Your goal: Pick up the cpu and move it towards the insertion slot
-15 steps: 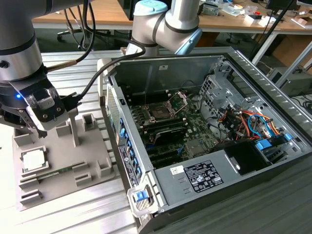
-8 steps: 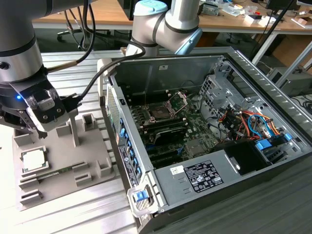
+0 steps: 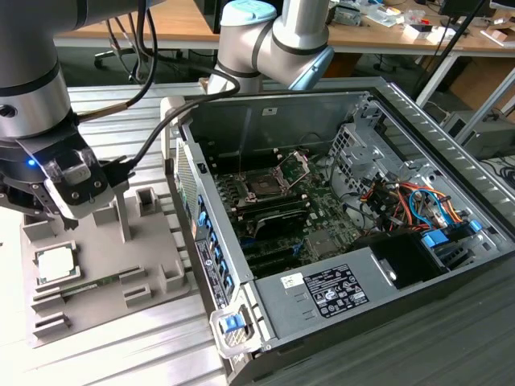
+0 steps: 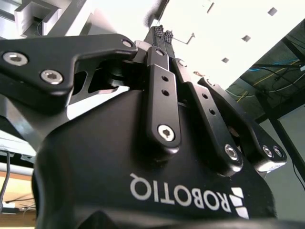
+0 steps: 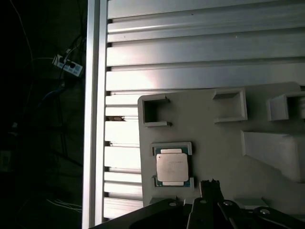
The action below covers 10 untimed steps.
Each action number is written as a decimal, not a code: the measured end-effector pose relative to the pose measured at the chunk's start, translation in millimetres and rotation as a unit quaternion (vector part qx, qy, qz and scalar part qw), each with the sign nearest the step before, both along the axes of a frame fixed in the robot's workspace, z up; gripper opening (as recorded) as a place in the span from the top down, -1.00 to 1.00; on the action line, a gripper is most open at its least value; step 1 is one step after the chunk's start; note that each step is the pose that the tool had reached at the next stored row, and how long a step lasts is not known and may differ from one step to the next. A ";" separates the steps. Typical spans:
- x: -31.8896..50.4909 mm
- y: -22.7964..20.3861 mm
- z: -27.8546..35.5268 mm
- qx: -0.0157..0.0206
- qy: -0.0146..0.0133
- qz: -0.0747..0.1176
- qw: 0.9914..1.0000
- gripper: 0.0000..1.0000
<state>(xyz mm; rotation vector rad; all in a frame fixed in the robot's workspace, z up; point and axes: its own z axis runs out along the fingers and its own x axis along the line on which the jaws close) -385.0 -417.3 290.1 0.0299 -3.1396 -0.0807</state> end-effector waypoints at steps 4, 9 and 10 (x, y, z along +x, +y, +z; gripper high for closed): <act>0.0 -0.5 -0.9 0.000 0.000 0.000 1.000 0.79; -0.1 -1.4 -2.2 0.000 0.000 0.000 1.000 0.79; -0.2 -1.6 -2.4 0.000 0.000 0.000 1.000 0.79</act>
